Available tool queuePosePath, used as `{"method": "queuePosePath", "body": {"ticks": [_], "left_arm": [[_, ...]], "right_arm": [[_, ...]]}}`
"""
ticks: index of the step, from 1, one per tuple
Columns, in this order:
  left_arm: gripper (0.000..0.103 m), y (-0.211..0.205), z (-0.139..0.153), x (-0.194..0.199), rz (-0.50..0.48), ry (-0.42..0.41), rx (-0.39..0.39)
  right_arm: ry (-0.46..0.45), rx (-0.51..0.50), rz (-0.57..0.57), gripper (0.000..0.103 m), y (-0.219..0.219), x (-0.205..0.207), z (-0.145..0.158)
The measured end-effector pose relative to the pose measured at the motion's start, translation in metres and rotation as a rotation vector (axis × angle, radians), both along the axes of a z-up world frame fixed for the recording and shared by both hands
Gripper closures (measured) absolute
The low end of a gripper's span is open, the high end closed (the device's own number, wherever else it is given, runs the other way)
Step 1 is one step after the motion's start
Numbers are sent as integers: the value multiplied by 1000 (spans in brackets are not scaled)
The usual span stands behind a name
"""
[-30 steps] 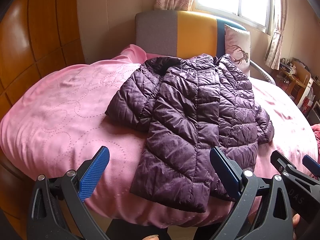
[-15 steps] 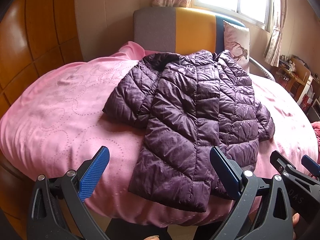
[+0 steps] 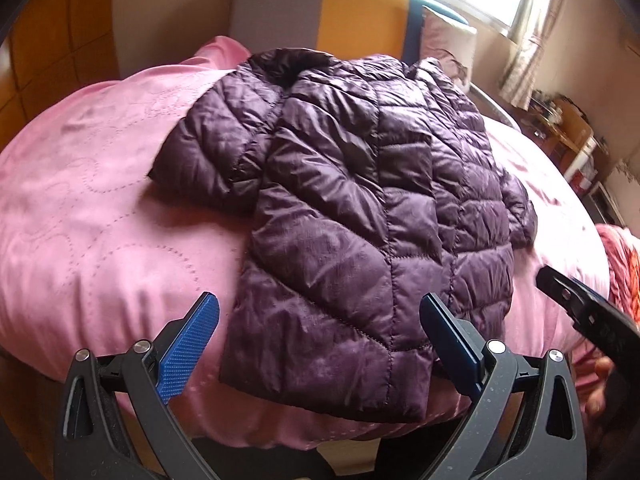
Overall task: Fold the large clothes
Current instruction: 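Grasp the jacket hem with the right gripper and lift it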
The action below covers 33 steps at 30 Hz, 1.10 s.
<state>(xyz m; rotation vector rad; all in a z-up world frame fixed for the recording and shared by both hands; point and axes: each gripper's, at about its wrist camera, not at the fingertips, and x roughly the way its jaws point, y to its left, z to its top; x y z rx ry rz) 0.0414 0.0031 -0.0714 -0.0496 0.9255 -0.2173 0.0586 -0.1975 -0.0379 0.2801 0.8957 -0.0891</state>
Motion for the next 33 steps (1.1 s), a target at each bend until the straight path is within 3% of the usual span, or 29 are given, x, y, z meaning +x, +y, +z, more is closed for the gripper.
{"method": "queuePosePath", "body": {"ticks": [2,4,7,8,9,11,12,14,18,21,24,26,28,33], "left_arm": [[4,-5,-5,0,-49,12,-6],[11,-10,-11,0,-82,11,24],[30,-15,-23,5,-126,41,43],[39,-15,-24,5,-138,36,36],[55,-15,-23,5,-147,31,28],[76,-6,-16,6,-155,35,-31],[84,3,-8,9,-153,39,-94],[90,18,7,15,-151,22,-168],[90,53,44,30,-102,-65,-226],[90,95,74,55,-3,-134,-271],[90,126,93,78,90,-184,-253],[90,154,105,98,175,-213,-223],[93,186,111,126,272,-201,-243],[93,236,116,179,441,-169,-177]], "right_arm": [[15,22,33,39,4,9,-6],[39,37,88,39,13,21,-15],[80,18,202,39,35,34,-33],[85,-34,219,40,43,36,-38],[73,-78,241,44,49,35,-39],[42,-106,284,81,54,33,-31],[19,-132,287,86,52,31,-24],[-33,-188,264,91,41,26,-8],[-129,-237,120,92,-8,26,31],[-168,-256,-42,92,-65,37,57],[-175,-222,-199,92,-127,49,70],[-156,-173,-301,92,-169,64,71],[-114,-115,-391,92,-212,80,67],[-19,-107,-520,92,-269,117,53]]}}
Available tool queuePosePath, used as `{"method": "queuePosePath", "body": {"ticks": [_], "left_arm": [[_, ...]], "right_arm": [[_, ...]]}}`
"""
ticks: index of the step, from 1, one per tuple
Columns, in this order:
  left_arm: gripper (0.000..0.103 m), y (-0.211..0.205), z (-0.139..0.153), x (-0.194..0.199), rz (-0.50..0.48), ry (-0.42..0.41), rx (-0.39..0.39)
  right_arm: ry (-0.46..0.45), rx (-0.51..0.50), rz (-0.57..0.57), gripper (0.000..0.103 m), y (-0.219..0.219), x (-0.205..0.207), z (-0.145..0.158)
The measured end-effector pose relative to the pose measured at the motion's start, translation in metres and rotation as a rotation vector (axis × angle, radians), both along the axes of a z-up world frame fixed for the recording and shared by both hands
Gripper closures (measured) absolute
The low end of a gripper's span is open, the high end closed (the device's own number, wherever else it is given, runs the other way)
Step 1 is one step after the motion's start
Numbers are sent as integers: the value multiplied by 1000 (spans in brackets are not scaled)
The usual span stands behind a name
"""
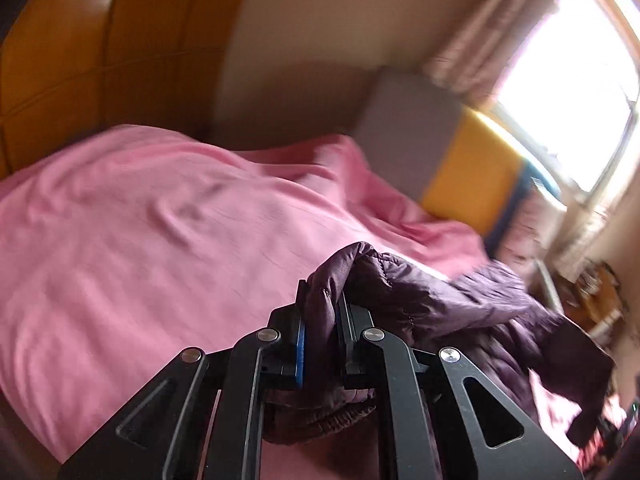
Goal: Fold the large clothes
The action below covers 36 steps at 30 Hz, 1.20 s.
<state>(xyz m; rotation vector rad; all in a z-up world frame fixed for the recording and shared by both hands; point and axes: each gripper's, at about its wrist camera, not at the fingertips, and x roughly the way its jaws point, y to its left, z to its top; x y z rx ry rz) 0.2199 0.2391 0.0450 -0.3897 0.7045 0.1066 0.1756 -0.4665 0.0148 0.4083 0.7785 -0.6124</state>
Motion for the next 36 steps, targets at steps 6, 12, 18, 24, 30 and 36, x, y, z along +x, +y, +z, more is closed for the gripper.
{"method": "queuePosePath", "body": {"ticks": [6,12,18,24,30,36], "left_arm": [[73,34,-15,39,135,88,-6],[18,38,-23,-1,140,17,-40],[18,-16,-62,-48,-120,-1,-156],[18,-71,-129,-34,-284,170,-334],[80,-98,-154,-16,-364,223,-487],[92,-104,-113,-39,-422,137,-398]], "right_arm": [[-2,-42,-38,37,-14,16,2],[-55,12,176,24,37,0,5],[-15,349,470,24,120,-4,-54],[49,477,519,32,177,9,-97],[71,401,572,82,191,20,-94],[-17,270,632,93,197,-3,-31]]}}
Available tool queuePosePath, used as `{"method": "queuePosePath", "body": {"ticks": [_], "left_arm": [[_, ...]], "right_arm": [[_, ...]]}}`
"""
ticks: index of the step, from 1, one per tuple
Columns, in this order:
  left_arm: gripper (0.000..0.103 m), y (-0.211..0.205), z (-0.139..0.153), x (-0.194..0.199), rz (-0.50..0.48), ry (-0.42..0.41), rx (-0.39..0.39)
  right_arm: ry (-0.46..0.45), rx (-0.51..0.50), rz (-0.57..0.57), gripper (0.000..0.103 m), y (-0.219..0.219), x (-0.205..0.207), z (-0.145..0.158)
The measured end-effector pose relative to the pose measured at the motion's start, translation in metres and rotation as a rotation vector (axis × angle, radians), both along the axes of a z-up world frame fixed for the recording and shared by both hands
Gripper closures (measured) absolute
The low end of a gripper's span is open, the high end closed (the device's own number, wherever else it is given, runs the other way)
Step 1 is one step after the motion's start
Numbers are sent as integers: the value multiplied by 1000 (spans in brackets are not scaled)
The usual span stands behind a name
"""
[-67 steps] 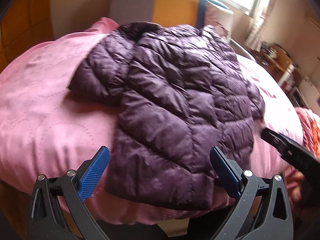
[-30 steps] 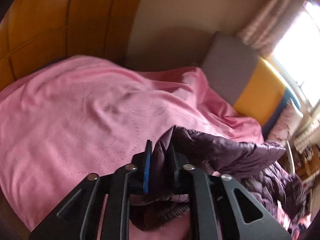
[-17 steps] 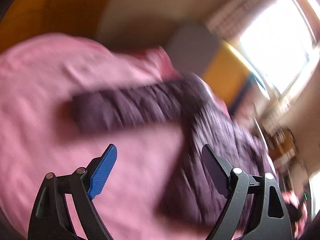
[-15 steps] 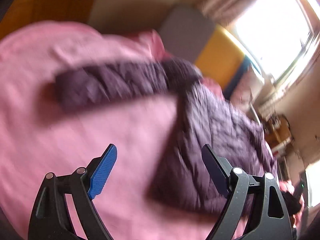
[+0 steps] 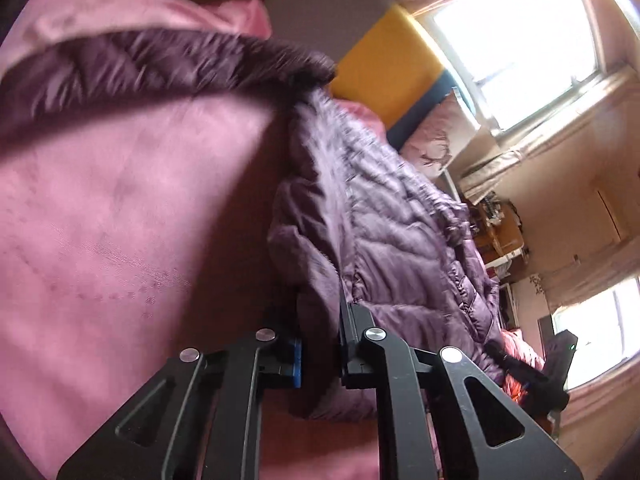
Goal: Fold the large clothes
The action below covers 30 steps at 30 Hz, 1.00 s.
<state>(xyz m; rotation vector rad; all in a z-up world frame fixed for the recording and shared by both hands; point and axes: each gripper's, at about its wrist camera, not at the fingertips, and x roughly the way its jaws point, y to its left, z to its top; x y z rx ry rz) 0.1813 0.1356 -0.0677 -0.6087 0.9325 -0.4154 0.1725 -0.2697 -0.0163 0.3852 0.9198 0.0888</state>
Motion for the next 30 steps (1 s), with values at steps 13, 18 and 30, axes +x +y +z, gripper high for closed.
{"method": "queuePosePath", "body": {"ticks": [13,18,30], "left_arm": [[93,-3,-27,-122,-49,106,90],[83,-4,-28,-127,-31,120,73],[17,170,0,-77,610,108,176]], "right_arm": [[173,-32,8,93,-6,-111,-56],[202,-129,47,92,8,-103,-64],[-19,-232,1,25,55,-55,-17]]}}
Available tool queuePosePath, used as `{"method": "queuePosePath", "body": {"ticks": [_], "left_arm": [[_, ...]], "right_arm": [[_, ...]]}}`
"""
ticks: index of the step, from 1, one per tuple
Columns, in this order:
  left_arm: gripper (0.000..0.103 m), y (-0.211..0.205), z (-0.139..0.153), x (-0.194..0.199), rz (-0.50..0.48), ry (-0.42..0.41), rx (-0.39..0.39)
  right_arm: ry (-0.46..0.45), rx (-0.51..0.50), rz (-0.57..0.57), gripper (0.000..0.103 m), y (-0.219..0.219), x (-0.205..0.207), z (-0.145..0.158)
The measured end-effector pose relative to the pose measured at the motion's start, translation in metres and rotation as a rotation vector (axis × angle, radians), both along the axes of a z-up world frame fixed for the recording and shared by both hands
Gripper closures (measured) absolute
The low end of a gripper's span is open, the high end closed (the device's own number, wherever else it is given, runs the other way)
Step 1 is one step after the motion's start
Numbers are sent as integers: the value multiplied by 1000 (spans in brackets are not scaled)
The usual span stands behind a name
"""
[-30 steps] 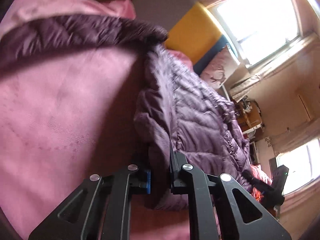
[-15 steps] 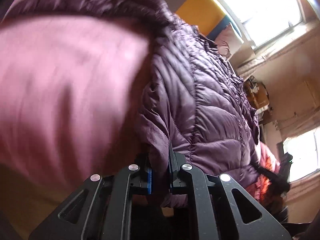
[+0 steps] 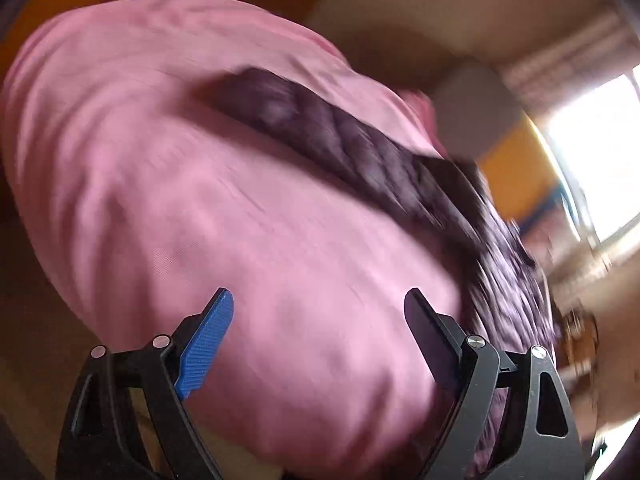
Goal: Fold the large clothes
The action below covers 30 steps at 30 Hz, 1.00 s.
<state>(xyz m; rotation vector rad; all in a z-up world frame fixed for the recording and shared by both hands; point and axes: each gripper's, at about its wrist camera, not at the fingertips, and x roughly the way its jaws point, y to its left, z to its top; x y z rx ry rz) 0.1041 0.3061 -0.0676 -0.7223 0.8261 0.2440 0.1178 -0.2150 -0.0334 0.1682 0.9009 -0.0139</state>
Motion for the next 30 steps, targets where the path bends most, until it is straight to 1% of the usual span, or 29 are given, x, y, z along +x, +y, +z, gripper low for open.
{"method": "queuePosePath", "body": {"ticks": [3,6,9,10,12,13,14,15,16,17,18,19,21,24,26,27,30], "left_arm": [[17,37,-5,22,110,11,-2],[17,72,-7,56,181,33,50],[17,91,-9,89,206,69,103],[17,95,-11,92,202,75,106],[17,110,-17,101,196,83,83],[17,114,-21,111,194,82,60],[25,120,-23,110,185,81,48],[46,120,-26,119,158,83,37],[60,121,-28,121,130,87,33],[80,119,-31,125,110,98,44],[91,116,-30,122,123,97,79],[93,114,-28,116,133,84,96],[96,112,-23,106,153,59,102],[96,110,-9,67,193,5,120],[96,110,-4,44,214,-5,130],[96,109,-5,28,225,16,148],[96,103,-22,16,204,113,213]], "right_arm": [[-4,39,76,25,42,28,-8],[1,46,136,22,79,55,-18],[29,36,158,19,107,77,-33],[37,17,155,17,112,81,-39],[49,-7,149,12,117,84,-47],[58,-8,144,7,118,86,-53],[68,-3,142,4,118,88,-58],[77,5,142,2,116,86,-62],[87,7,147,2,116,88,-68],[91,9,151,2,116,90,-71],[97,20,150,2,113,90,-73],[106,36,145,2,111,92,-74],[120,50,142,2,108,92,-74],[124,39,152,2,108,93,-74],[118,40,155,2,108,93,-75],[111,42,155,2,108,92,-75],[99,33,162,2,108,91,-77]]}}
